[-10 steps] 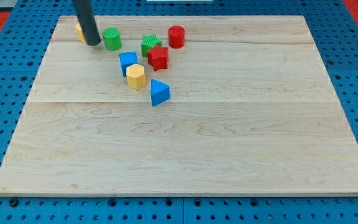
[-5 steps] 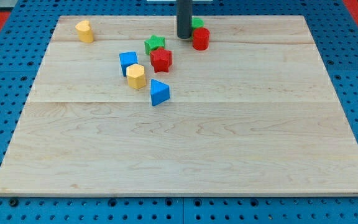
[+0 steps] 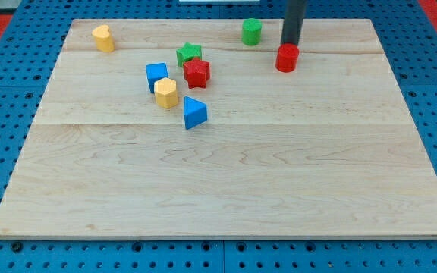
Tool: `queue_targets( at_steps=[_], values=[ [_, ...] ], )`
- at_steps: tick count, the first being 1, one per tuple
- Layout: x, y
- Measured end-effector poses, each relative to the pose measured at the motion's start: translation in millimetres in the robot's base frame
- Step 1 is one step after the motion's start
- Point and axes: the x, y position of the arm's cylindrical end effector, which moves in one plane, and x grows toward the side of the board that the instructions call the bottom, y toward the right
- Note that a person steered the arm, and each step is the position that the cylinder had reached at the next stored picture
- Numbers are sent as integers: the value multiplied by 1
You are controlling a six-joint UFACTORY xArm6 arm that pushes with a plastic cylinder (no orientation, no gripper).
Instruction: Push the green circle to the top center of the board
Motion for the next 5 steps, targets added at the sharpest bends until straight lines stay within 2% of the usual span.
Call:
queue_targets(
  at_steps=[1,2,4,5],
  values=[
    [-11,29],
    [-23,30],
    [-51,-102],
    [-48,-80]
  ],
)
